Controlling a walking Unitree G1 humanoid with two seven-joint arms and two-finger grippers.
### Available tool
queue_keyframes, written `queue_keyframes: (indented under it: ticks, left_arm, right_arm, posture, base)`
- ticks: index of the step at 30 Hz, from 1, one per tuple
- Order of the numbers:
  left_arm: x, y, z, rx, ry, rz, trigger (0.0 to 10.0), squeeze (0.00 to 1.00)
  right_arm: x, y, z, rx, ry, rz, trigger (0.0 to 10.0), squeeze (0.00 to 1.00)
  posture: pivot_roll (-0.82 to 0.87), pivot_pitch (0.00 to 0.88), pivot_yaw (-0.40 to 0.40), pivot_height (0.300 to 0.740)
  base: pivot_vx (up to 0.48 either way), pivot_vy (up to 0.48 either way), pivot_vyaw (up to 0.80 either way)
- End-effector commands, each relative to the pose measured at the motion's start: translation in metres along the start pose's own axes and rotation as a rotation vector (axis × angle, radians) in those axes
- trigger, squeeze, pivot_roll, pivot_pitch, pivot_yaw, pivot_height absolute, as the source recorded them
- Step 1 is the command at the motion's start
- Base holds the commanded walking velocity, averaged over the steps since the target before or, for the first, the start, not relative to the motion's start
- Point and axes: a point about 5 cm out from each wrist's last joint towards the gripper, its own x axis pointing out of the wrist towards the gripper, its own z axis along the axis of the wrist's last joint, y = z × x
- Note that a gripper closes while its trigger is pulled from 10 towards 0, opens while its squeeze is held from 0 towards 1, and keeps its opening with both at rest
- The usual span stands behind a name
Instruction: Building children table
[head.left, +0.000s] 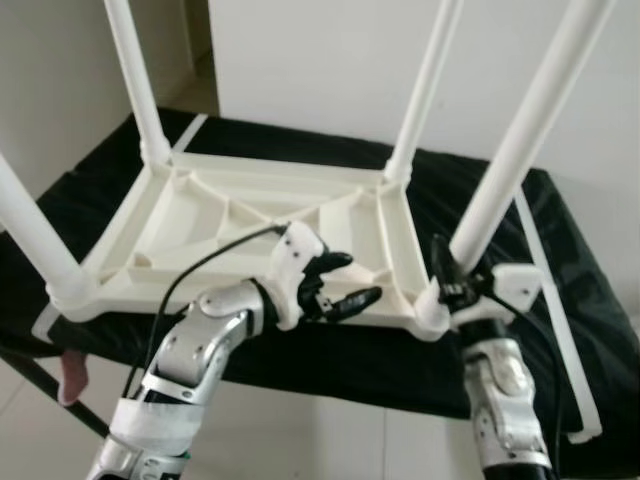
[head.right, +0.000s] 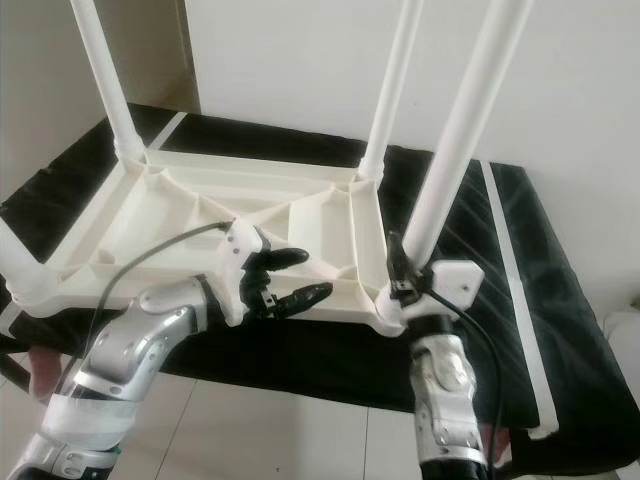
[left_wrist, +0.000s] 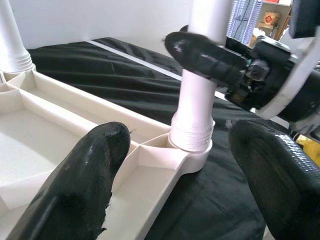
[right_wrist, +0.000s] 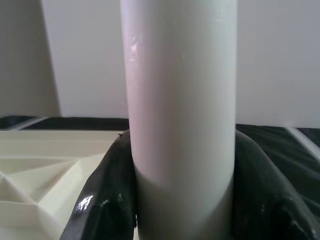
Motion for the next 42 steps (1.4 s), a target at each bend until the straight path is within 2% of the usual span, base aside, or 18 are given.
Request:
queue_keyframes:
  ticks: [1, 4, 9, 12, 16, 18, 23, 35, 37, 39, 42]
  left_arm:
    - [0.001, 0.001, 0.003, 0.011, 0.003, 0.039, 10.0, 0.0]
    - [0.002, 0.001, 0.004, 0.01, 0.0, 0.038, 10.0, 0.0]
    - [0.001, 0.001, 0.005, 0.012, 0.001, 0.036, 10.0, 0.0]
    - [0.0, 0.001, 0.005, 0.014, 0.004, 0.038, 10.0, 0.0]
    - [0.0, 0.0, 0.005, 0.015, 0.005, 0.036, 10.0, 0.0]
    - [-0.001, 0.0, 0.005, 0.015, 0.006, 0.034, 10.0, 0.0]
    - [-0.001, 0.001, 0.004, 0.016, 0.012, 0.033, 10.0, 0.0]
    - [-0.001, 0.0, 0.004, 0.011, 0.013, 0.032, 10.0, 0.0]
    - [-0.001, 0.0, 0.004, 0.012, 0.013, 0.033, 10.0, 0.0]
    - [-0.001, 0.0, 0.004, 0.012, 0.014, 0.033, 10.0, 0.0]
    - [-0.001, 0.0, 0.004, 0.011, 0.014, 0.034, 10.0, 0.0]
  right_arm:
    - [-0.027, -0.017, -0.052, -0.04, 0.318, -0.23, 10.0, 0.0]
    - [-0.025, -0.011, -0.046, 0.017, 0.232, -0.295, 10.0, 0.0]
    - [-0.028, 0.009, -0.047, 0.106, 0.209, -0.267, 10.0, 0.0]
    - [-0.028, 0.007, -0.043, 0.103, 0.184, -0.264, 10.0, 0.0]
    - [-0.028, 0.005, -0.04, 0.158, 0.156, -0.275, 10.0, 0.0]
    - [-0.029, 0.007, -0.037, 0.152, 0.138, -0.26, 10.0, 0.0]
    - [-0.03, 0.005, -0.043, 0.092, 0.178, -0.276, 10.0, 0.0]
    - [-0.028, 0.003, -0.042, 0.094, 0.174, -0.265, 10.0, 0.0]
    - [-0.027, 0.004, -0.041, 0.09, 0.176, -0.24, 10.0, 0.0]
    - [-0.024, 0.009, -0.036, 0.118, 0.18, -0.116, 10.0, 0.0]
    - [-0.023, 0.01, -0.034, 0.124, 0.173, -0.068, 10.0, 0.0]
  posture:
    - [0.01, 0.038, -0.01, 0.74]
    - [0.0, 0.036, -0.006, 0.74]
    - [0.01, 0.033, -0.009, 0.74]
    - [0.01, 0.03, -0.007, 0.74]
    - [0.01, 0.029, -0.004, 0.74]
    - [0.02, 0.029, -0.004, 0.74]
    - [0.02, 0.026, -0.001, 0.74]
    - [0.02, 0.026, -0.002, 0.74]
    - [0.02, 0.028, -0.003, 0.74]
    - [0.02, 0.031, -0.001, 0.74]
    - [0.02, 0.033, -0.002, 0.74]
  base:
    - [0.0, 0.0, 0.0]
    - [0.0, 0.0, 0.0]
    - [0.0, 0.0, 0.0]
    - [0.0, 0.0, 0.0]
    - [0.0, 0.0, 0.0]
    - [0.0, 0.0, 0.0]
    - [0.0, 0.0, 0.0]
    - [0.0, 0.0, 0.0]
    - [0.0, 0.0, 0.0]
    - [0.0, 0.0, 0.0]
    - [0.0, 0.0, 0.0]
